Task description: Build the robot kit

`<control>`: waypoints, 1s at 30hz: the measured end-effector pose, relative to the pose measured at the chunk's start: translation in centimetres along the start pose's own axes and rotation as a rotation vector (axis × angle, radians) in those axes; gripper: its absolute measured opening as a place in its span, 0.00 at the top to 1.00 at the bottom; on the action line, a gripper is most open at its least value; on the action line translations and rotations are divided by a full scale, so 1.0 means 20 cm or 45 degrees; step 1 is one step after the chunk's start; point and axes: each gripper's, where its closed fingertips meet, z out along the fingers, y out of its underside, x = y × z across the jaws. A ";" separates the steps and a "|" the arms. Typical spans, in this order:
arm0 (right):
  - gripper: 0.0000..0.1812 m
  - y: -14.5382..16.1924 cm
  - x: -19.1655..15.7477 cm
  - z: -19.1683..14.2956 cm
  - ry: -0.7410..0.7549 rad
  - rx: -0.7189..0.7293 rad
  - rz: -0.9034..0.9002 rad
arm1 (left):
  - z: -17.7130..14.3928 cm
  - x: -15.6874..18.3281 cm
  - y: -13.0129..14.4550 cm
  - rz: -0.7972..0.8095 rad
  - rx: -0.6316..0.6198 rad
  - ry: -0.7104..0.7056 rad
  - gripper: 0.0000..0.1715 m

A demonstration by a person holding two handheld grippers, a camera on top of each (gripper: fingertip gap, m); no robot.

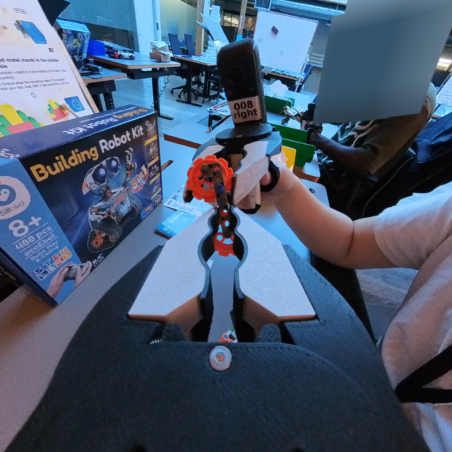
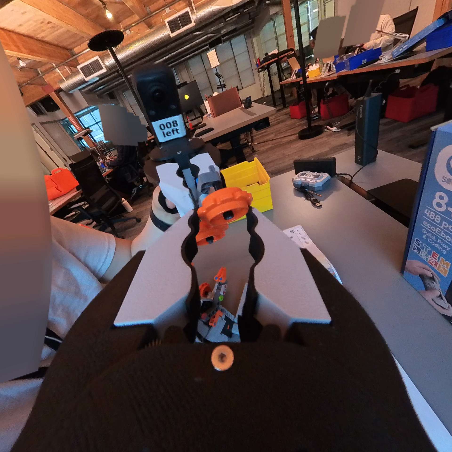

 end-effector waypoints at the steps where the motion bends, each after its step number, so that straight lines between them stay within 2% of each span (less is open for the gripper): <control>1: 0.79 -0.01 0.00 0.00 -0.011 0.017 0.009 | 0.00 0.00 -0.01 -0.013 0.016 0.004 0.97; 10: 0.72 -0.08 -0.05 0.02 -0.111 0.164 0.027 | 0.00 0.03 -0.08 -0.152 0.177 0.140 0.97; 15: 0.75 -0.15 -0.11 0.03 -0.271 0.345 0.112 | -0.02 0.05 -0.14 -0.209 0.279 0.196 0.97; 24: 0.77 -0.22 -0.17 0.06 -0.331 0.533 0.185 | -0.07 0.08 -0.18 -0.142 0.278 0.156 0.97; 30: 0.80 -0.21 -0.21 0.08 -0.362 0.528 0.202 | -0.05 0.10 -0.16 -0.123 0.251 0.171 0.97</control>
